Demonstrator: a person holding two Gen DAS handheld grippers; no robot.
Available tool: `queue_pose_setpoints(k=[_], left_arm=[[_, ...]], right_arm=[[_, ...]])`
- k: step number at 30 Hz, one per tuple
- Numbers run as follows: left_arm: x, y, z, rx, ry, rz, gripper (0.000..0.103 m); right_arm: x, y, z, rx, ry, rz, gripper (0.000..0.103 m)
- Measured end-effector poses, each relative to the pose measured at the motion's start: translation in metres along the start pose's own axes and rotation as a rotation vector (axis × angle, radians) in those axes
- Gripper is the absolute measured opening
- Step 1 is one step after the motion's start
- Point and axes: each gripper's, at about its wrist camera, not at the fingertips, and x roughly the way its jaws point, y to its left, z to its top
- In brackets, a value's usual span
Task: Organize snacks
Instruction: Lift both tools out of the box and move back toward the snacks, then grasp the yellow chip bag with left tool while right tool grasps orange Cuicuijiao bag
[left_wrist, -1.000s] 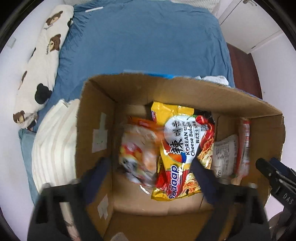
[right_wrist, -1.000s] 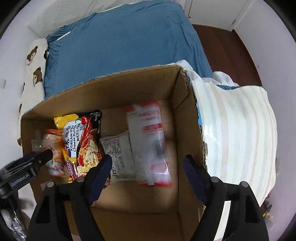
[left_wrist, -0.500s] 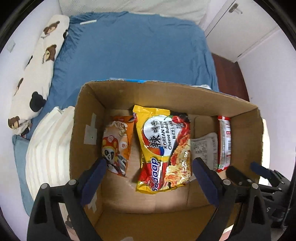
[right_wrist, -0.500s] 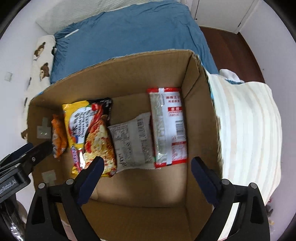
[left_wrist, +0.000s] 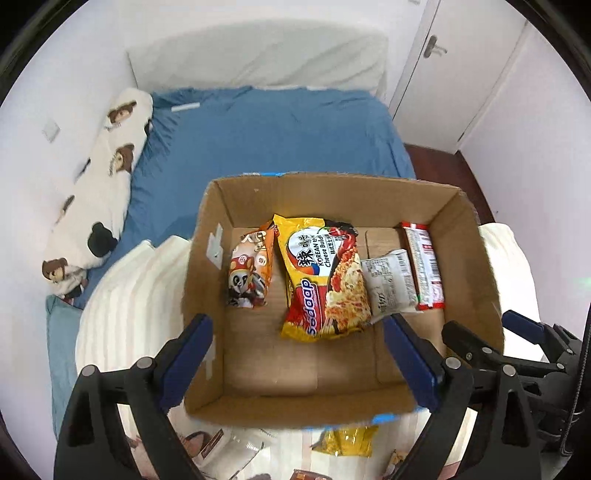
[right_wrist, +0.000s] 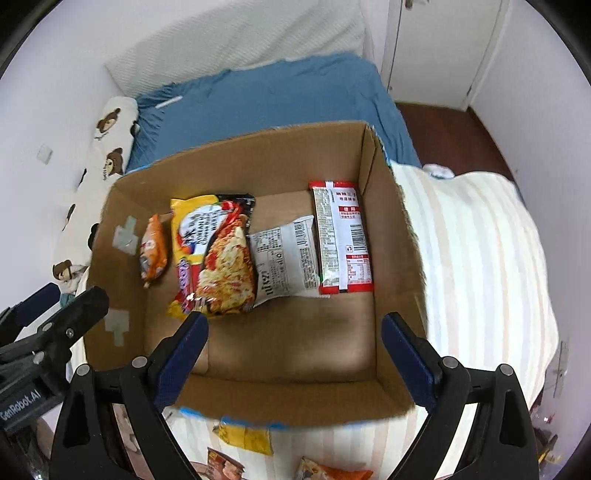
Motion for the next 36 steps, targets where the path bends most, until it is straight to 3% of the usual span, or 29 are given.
queue_pose_setpoints(k=[13, 20, 27, 33, 36], left_arm=[[-0.094, -0.005, -0.063, 0.009, -0.204, 0.017, 0.095], [-0.118, -0.010, -0.100, -0.002, -0.235, 0.002, 0.095], [-0.092, -0.007, -0.148, -0.020, -0.158, 0.022, 0.095], [-0.030, -0.002, -0.184, -0.050, 0.023, 0.030, 0.095], [-0.010, -0.001, -0.197, -0.063, 0.080, 0.036, 0.095]], right_arm=[[-0.096, 0.008, -0.078, -0.050, -0.182, 0.032, 0.097], [-0.120, 0.002, -0.124, -0.016, -0.206, 0.094, 0.097], [-0.083, -0.031, -0.174, 0.119, -0.099, 0.146, 0.097], [0.000, -0.072, -0.226, 0.322, 0.116, 0.179, 0.097], [0.039, -0.096, -0.253, 0.510, 0.221, 0.243, 0.097]])
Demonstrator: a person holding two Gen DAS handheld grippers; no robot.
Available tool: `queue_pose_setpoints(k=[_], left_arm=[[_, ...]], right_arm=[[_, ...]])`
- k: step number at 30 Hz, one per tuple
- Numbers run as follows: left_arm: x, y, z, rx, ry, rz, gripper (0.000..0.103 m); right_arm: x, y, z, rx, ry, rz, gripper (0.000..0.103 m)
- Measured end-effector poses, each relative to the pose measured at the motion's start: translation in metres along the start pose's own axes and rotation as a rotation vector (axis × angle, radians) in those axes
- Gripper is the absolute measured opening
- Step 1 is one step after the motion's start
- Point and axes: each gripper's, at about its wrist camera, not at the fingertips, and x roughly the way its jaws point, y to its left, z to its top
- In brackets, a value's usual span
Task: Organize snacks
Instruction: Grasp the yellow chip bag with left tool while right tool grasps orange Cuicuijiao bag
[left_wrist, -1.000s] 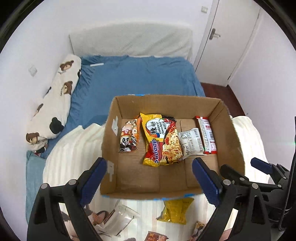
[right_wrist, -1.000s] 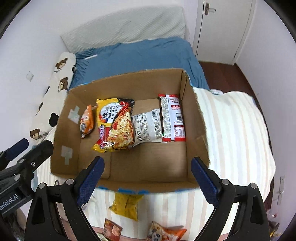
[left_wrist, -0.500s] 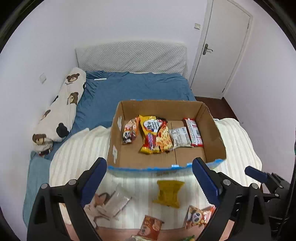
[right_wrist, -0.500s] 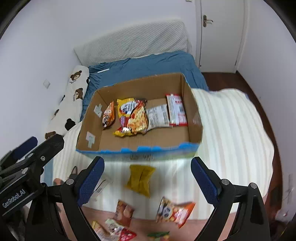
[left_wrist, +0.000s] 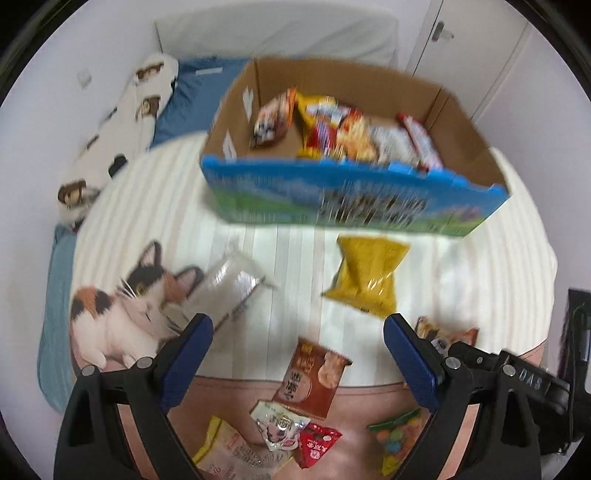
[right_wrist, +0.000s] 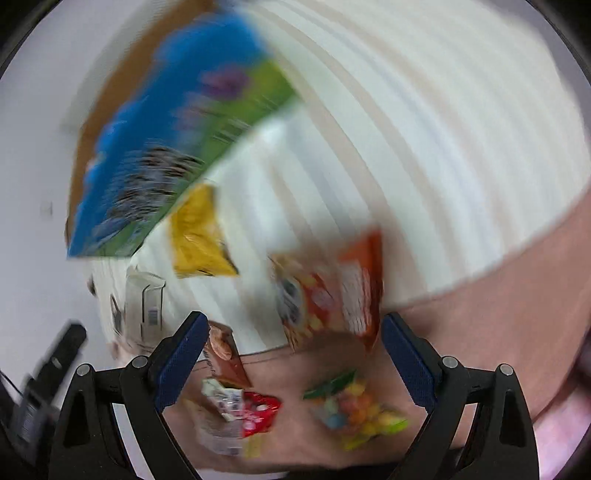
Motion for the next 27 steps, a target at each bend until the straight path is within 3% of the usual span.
queue_pose_setpoints(k=[4, 5, 6, 7, 9, 12, 17, 19, 20, 21, 22, 25, 27], left_arm=[[0.017, 0.000, -0.003, -0.006, 0.047, 0.000, 0.095], [0.020, -0.001, -0.002, -0.004, 0.054, 0.001, 0.095], [0.023, -0.002, 0.000, 0.000, 0.058, 0.003, 0.095], [0.025, -0.004, 0.000, 0.006, 0.063, 0.005, 0.095], [0.030, -0.007, 0.003, 0.013, 0.078, -0.003, 0.095], [0.040, -0.014, 0.006, 0.032, 0.109, -0.021, 0.095], [0.059, -0.034, 0.013, 0.085, 0.140, -0.027, 0.095], [0.069, -0.044, 0.019, 0.107, 0.155, -0.027, 0.095], [0.073, -0.049, 0.021, 0.115, 0.158, -0.027, 0.095], [0.079, -0.054, 0.025, 0.127, 0.165, -0.024, 0.095], [0.083, -0.058, 0.027, 0.133, 0.171, -0.018, 0.095], [0.100, -0.068, 0.036, 0.144, 0.195, -0.012, 0.095], [0.115, -0.075, 0.041, 0.157, 0.220, -0.003, 0.095]], right_arm=[[0.032, -0.035, -0.001, 0.223, 0.037, 0.093, 0.096], [0.038, -0.041, 0.001, 0.263, 0.034, 0.105, 0.092], [0.042, -0.044, 0.002, 0.281, 0.033, 0.102, 0.076], [0.047, -0.044, 0.005, 0.283, 0.035, 0.092, 0.074], [0.051, -0.040, 0.009, 0.240, 0.040, 0.073, 0.073], [0.050, -0.022, 0.018, 0.050, 0.060, -0.008, 0.070], [0.033, 0.022, 0.031, -0.375, -0.001, -0.281, 0.068], [0.033, 0.039, 0.030, -0.518, -0.004, -0.391, 0.070], [0.034, 0.045, 0.029, -0.569, -0.008, -0.434, 0.079], [0.033, 0.049, 0.028, -0.587, -0.017, -0.451, 0.090], [0.030, 0.050, 0.028, -0.577, -0.029, -0.434, 0.093], [0.022, 0.044, 0.028, -0.455, -0.056, -0.355, 0.094], [0.016, 0.030, 0.030, -0.302, -0.094, -0.281, 0.094]])
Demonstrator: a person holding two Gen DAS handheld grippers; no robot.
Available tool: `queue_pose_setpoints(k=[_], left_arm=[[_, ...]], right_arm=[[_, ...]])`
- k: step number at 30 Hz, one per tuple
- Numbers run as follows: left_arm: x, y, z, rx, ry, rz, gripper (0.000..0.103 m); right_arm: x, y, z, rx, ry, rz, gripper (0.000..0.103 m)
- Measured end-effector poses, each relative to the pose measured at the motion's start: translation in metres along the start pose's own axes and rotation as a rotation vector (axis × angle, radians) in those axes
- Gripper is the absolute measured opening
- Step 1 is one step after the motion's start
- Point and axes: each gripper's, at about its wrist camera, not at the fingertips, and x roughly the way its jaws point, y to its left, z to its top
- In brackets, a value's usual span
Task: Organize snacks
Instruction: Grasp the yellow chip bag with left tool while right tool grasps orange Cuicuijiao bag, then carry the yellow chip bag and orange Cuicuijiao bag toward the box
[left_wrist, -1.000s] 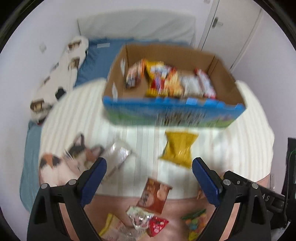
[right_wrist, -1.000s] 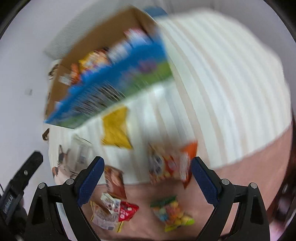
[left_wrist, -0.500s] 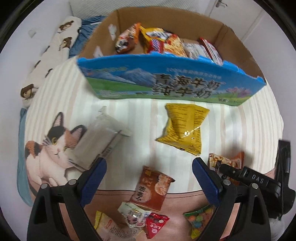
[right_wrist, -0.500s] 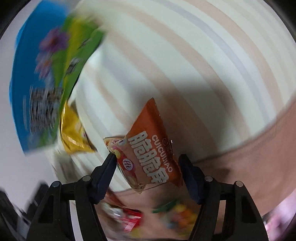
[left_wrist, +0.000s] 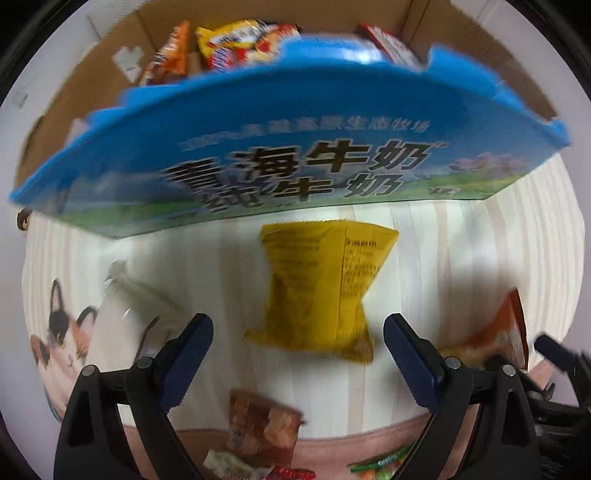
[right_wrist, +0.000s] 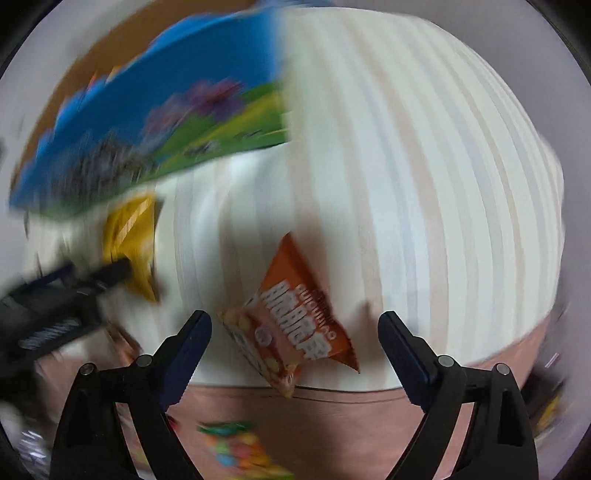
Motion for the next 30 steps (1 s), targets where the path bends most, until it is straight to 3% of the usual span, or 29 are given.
queue_pose_setpoints(k=[2, 4, 6, 8, 11, 15, 21, 23, 26, 30], left_arm=[[0.010, -0.002, 0.007, 0.001, 0.016, 0.002, 0.095], [0.016, -0.002, 0.015, -0.004, 0.015, -0.005, 0.087], [0.020, -0.001, 0.020, -0.010, 0.013, -0.009, 0.059], [0.021, 0.001, 0.024, -0.018, 0.007, -0.007, 0.057], [0.017, 0.003, 0.021, -0.018, -0.012, -0.004, 0.052], [0.012, 0.012, -0.005, -0.007, -0.001, 0.004, 0.052], [0.012, 0.025, -0.060, -0.011, 0.055, 0.004, 0.052], [0.013, 0.029, -0.072, -0.027, 0.068, 0.004, 0.052], [0.019, 0.033, -0.077, -0.062, 0.075, -0.008, 0.052], [0.023, 0.041, -0.081, -0.098, 0.073, -0.020, 0.052]], right_arm=[[0.001, -0.015, -0.004, 0.145, -0.009, 0.074, 0.094], [0.004, -0.027, -0.010, 0.251, -0.008, 0.124, 0.094], [0.009, -0.034, -0.016, 0.331, -0.004, 0.153, 0.094], [0.019, -0.040, -0.018, 0.364, 0.013, 0.142, 0.092], [0.036, -0.042, -0.019, 0.380, 0.068, 0.137, 0.078], [0.041, -0.028, -0.019, 0.261, 0.057, 0.104, 0.071], [0.034, 0.028, -0.016, -0.180, 0.009, -0.047, 0.070], [0.032, 0.042, -0.018, -0.253, 0.001, -0.089, 0.071], [0.020, 0.046, -0.021, -0.216, -0.041, -0.098, 0.087], [0.005, 0.019, -0.041, 0.050, -0.032, 0.026, 0.087]])
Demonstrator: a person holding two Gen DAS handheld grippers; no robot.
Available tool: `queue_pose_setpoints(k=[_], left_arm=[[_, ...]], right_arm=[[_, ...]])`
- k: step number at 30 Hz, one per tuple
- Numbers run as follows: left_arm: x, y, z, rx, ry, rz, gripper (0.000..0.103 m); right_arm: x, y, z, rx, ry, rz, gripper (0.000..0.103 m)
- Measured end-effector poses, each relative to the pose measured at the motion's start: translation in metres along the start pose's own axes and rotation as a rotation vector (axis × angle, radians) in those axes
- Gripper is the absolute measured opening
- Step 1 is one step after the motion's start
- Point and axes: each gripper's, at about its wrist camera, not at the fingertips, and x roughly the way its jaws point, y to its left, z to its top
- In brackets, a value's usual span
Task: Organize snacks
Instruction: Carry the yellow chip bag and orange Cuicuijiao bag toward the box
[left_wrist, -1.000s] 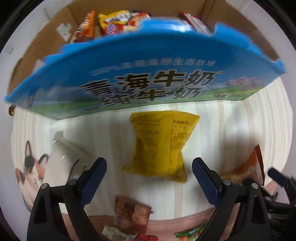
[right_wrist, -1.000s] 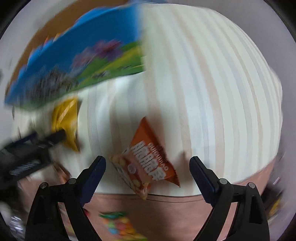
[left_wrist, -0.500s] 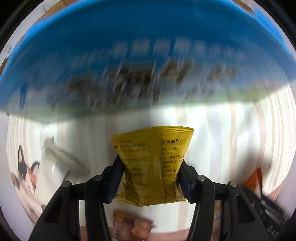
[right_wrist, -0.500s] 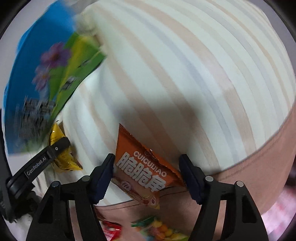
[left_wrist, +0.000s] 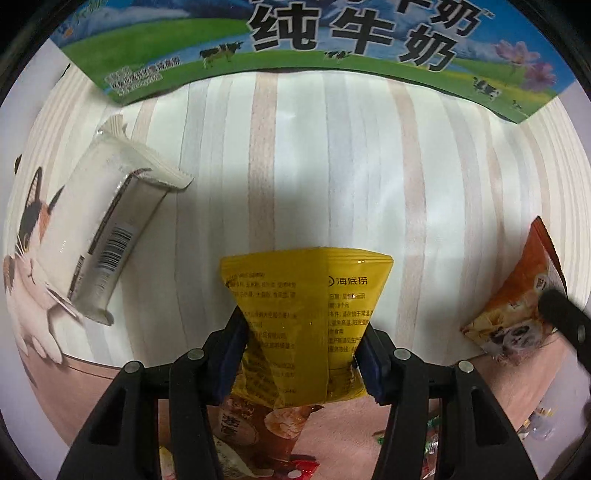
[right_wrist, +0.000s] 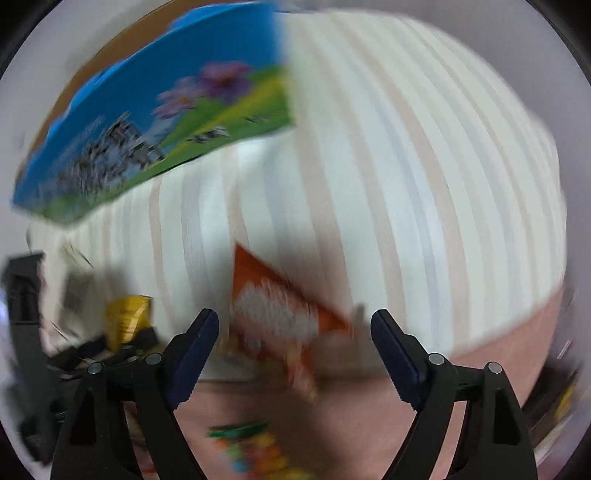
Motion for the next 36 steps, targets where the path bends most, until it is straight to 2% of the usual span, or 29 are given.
queue_pose_setpoints(k=[4, 7, 8, 9, 11, 13, 18, 22, 26, 30, 31, 36], left_arm=[[0.005, 0.005, -0.006, 0.001, 0.000, 0.001, 0.052], [0.007, 0.004, 0.006, 0.001, 0.006, 0.000, 0.052], [0.008, 0.005, 0.006, 0.000, 0.007, -0.002, 0.052], [0.006, 0.005, 0.008, 0.001, 0.005, -0.003, 0.052], [-0.002, 0.000, 0.014, 0.007, -0.007, 0.001, 0.050], [-0.005, -0.001, 0.012, 0.013, -0.018, 0.009, 0.049], [-0.034, 0.003, 0.011, 0.021, -0.052, -0.018, 0.047], [-0.079, 0.004, 0.014, 0.037, -0.119, -0.055, 0.047], [-0.131, 0.005, 0.024, 0.042, -0.193, -0.113, 0.047], [-0.181, 0.004, 0.048, 0.051, -0.252, -0.184, 0.047], [-0.192, 0.004, 0.057, 0.053, -0.263, -0.185, 0.047], [-0.219, 0.002, 0.110, 0.068, -0.301, -0.153, 0.047]], right_arm=[[0.015, -0.017, -0.017, 0.201, 0.042, 0.139, 0.087], [0.029, -0.032, -0.008, 0.257, 0.059, 0.157, 0.086], [0.032, -0.038, -0.001, 0.258, 0.066, 0.146, 0.082], [0.034, -0.029, 0.001, 0.252, 0.071, 0.117, 0.070], [0.029, -0.027, 0.001, 0.204, 0.054, 0.068, 0.061], [0.022, -0.020, -0.001, 0.144, 0.035, 0.060, 0.056], [0.004, -0.015, -0.007, 0.066, 0.028, 0.101, 0.054], [-0.027, -0.013, -0.007, 0.001, -0.014, 0.139, 0.054], [-0.061, -0.007, 0.013, -0.024, -0.047, 0.220, 0.054], [-0.125, -0.014, 0.040, -0.072, -0.117, 0.300, 0.054], [-0.126, 0.002, 0.048, -0.081, -0.131, 0.317, 0.054], [-0.159, 0.028, 0.095, -0.136, -0.179, 0.363, 0.054]])
